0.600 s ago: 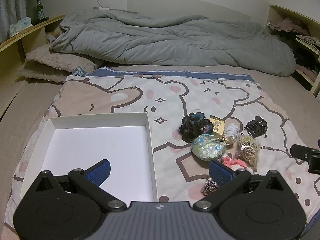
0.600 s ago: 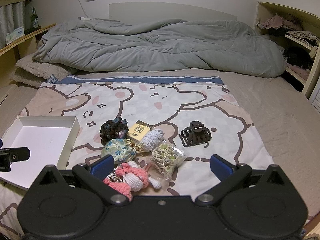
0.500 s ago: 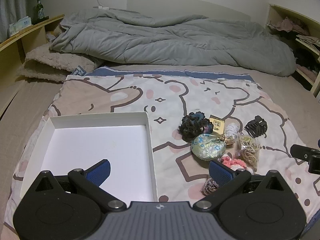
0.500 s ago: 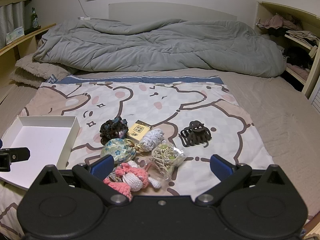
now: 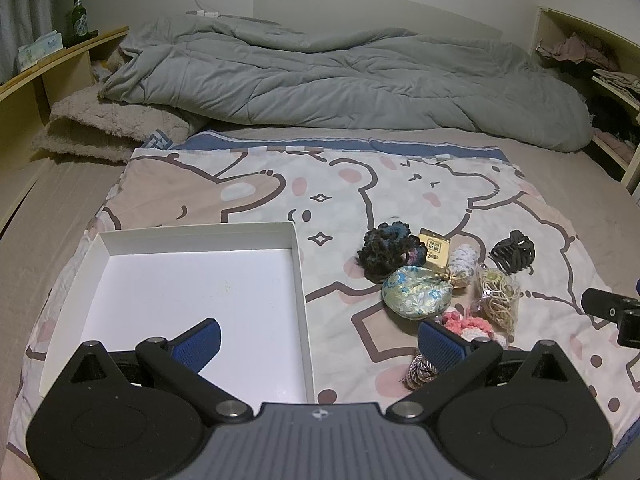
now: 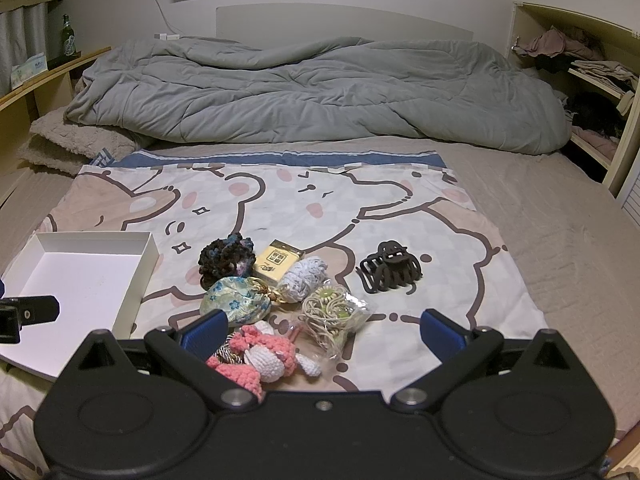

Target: Organize objects

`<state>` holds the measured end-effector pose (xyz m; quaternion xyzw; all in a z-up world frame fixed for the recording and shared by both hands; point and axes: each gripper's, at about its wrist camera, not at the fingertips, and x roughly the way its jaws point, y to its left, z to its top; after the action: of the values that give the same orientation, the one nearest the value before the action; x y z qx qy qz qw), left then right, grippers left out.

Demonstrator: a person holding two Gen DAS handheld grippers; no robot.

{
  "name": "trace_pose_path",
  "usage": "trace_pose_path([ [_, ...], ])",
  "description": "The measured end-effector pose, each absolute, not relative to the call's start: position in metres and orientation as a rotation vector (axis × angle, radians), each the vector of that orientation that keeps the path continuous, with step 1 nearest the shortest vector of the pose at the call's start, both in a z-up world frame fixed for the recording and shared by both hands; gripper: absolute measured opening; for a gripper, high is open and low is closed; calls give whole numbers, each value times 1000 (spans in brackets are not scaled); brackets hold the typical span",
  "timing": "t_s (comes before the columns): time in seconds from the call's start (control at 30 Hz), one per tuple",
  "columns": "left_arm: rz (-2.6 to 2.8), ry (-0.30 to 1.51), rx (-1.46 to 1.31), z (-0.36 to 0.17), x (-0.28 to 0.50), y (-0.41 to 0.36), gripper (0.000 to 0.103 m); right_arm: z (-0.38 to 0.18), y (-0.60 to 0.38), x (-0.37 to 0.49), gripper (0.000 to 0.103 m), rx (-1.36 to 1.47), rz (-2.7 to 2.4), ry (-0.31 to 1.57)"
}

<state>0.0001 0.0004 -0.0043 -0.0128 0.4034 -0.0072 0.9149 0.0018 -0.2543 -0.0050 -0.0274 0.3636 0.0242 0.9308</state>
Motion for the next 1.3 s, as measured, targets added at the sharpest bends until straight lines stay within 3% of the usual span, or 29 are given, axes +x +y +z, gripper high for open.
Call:
trace_pose_path([
  [1.3,-16,836,-25,-6,-2,1,103,-8,-254,2,103,-61,49,749],
])
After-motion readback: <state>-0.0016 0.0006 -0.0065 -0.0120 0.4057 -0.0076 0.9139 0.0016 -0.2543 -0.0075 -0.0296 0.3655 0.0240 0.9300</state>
